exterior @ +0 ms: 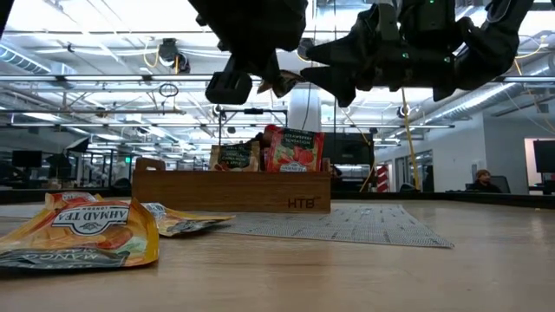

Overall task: Pick & Place Tea
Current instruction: Put the brown tea bag into the wooden organizer

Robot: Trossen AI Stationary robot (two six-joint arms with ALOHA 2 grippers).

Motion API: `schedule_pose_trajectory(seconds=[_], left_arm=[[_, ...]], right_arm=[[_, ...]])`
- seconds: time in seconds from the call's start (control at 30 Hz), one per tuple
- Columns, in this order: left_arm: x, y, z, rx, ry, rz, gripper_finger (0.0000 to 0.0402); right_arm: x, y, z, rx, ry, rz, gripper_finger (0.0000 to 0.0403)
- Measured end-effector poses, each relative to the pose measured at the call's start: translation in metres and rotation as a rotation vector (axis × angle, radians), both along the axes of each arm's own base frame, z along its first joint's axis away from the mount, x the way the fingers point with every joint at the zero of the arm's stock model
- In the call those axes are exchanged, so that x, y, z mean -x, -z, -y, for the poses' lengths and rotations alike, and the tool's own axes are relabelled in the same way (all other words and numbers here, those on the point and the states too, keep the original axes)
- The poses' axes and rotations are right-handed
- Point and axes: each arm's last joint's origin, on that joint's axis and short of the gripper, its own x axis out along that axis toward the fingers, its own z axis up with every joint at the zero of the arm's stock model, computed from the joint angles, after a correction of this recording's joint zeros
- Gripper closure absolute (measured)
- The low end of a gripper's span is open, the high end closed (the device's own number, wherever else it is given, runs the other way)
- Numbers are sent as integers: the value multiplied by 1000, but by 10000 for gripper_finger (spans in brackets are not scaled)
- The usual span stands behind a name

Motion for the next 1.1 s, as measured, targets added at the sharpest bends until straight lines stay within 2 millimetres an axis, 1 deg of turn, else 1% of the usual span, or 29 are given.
schedule_pose_trajectory(seconds=[0.17,0.4,0.6,0.77,0.9,1.0,1.1], left_arm=[[-1,-5,7,-85,-9,-2,401],[4,-7,14,-171,-61,-4,401],[1,-9,18,-115,-32,56,401],[-2,-11,19,-79,-1,82,401],[-2,-12,18,-80,-1,80,401],[-2,-12,18,-88,-3,75,401],[-3,-13,19,-89,-2,80,401]], right_arm=[[0,0,0,0,-3,1,191],[0,1,0,-1,0,0,186],[1,-6,0,-6,-1,60,191],[-5,-13,1,-5,0,71,192],[-6,-12,1,-4,-1,59,195],[-6,-12,1,-6,-2,49,206],[-6,-10,1,-8,-4,28,227]])
